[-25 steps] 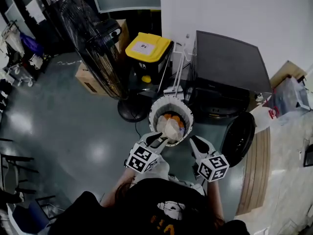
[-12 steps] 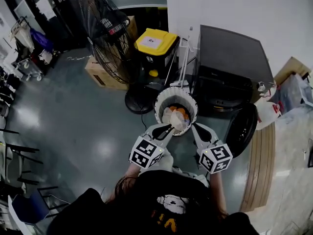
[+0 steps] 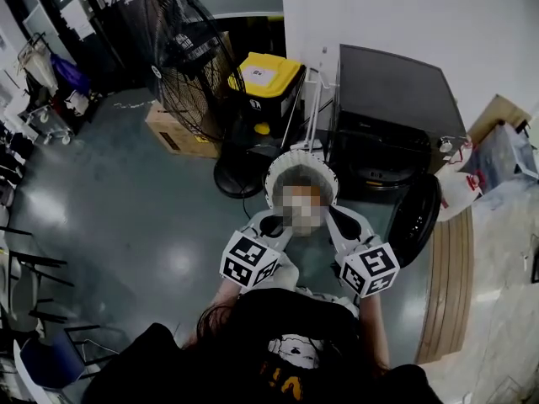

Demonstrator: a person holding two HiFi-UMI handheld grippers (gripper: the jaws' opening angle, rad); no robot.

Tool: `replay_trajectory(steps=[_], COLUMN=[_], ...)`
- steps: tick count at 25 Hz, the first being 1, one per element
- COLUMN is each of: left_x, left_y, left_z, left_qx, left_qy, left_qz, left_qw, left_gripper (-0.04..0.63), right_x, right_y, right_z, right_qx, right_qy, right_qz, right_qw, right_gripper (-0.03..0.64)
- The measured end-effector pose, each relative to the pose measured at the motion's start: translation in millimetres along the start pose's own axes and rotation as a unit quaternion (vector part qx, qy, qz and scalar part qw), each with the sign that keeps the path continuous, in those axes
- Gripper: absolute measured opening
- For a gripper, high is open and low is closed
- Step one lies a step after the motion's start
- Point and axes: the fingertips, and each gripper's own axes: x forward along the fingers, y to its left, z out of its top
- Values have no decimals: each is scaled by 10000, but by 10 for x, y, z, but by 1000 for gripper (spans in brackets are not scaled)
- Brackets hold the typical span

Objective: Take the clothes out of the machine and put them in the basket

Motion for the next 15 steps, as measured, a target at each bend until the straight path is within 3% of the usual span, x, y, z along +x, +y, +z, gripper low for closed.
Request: replay_trajectory(steps=[15], left_x=[-113], left_y=[69], left_z=[27], left_qx=[-58], left_qy=[-113], left_qz=[90], left_qw=[9999], left_gripper=[51], right_x=[28], right_y=[143], right_z=[100], right_qx=[-80], right_qy=[-98], right_qz=[188], right_qw=[9997], right_gripper=[15])
